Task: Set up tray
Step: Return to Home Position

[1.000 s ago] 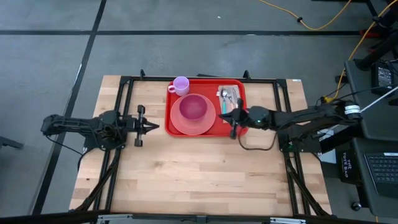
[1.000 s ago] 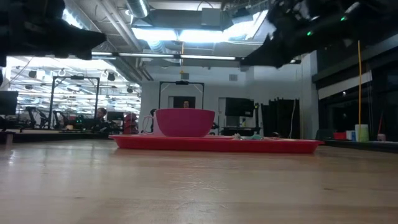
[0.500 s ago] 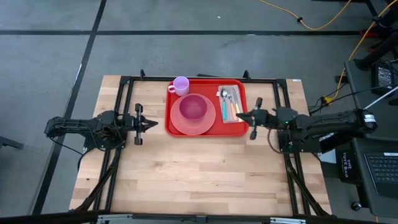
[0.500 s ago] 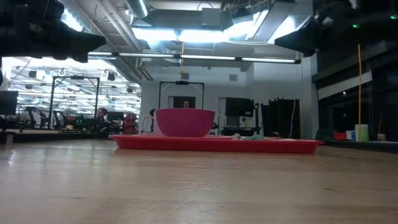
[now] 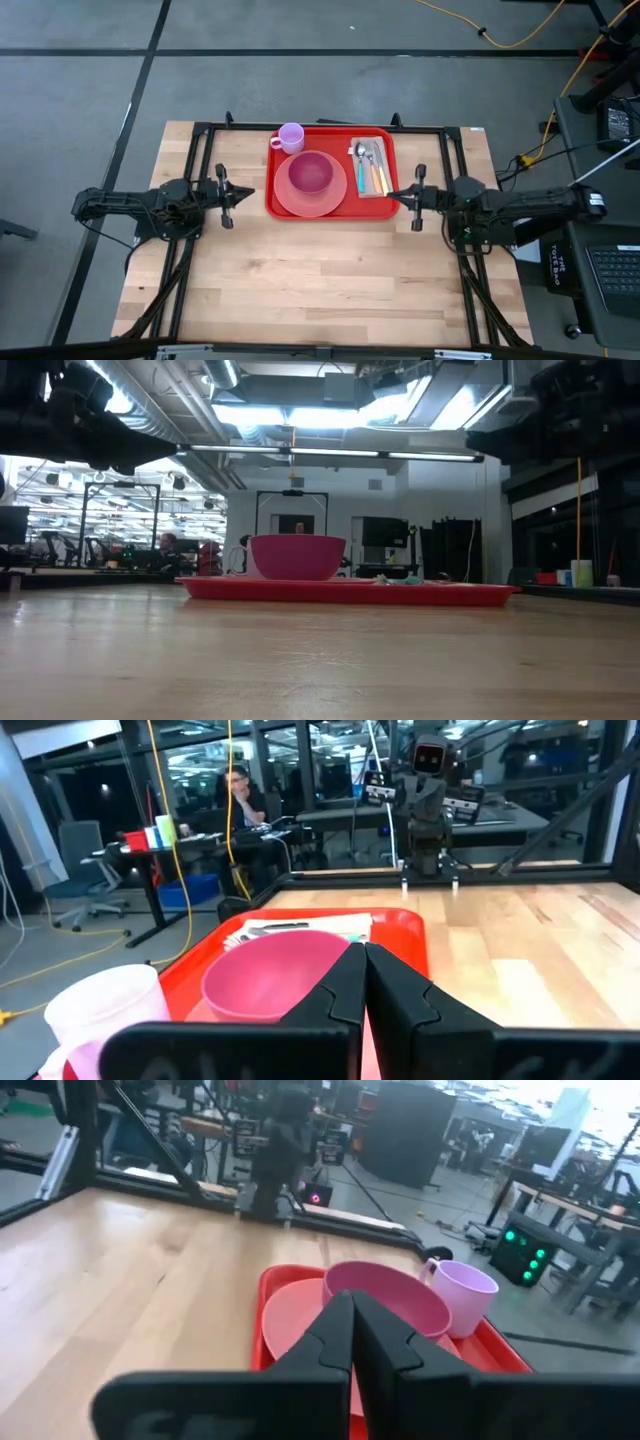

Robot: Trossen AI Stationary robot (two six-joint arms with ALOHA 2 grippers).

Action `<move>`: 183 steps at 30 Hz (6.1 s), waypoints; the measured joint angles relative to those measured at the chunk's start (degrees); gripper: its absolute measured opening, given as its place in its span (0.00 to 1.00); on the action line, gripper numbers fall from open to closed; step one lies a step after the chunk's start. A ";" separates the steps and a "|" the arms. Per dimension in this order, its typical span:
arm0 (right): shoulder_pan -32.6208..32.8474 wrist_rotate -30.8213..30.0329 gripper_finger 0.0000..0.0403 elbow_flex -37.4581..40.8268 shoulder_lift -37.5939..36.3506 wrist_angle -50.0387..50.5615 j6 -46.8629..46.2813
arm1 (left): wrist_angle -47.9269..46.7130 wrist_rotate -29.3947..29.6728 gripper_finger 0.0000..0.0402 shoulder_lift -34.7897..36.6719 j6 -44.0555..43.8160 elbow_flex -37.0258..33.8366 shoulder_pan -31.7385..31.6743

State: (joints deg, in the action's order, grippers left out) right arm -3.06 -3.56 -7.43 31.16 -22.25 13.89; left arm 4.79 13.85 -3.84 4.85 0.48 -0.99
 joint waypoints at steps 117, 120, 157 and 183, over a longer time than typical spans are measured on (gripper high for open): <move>12.64 7.68 0.01 6.96 -30.58 18.13 -13.64 | 0.10 6.21 0.01 0.22 0.39 0.01 0.02; 12.64 7.69 0.01 6.97 -30.58 18.11 -13.71 | 0.10 6.23 0.01 0.22 0.40 -0.01 0.02; 12.64 7.69 0.01 7.00 -30.58 18.06 -13.62 | 0.10 6.22 0.01 0.22 0.39 -0.01 0.03; 12.64 7.68 0.01 7.02 -30.58 18.05 -13.68 | 0.10 6.22 0.01 0.21 0.40 -0.01 0.03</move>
State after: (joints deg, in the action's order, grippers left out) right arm 9.58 4.12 -0.41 0.58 -4.19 0.21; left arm 4.89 20.06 -3.63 5.25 0.47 -0.96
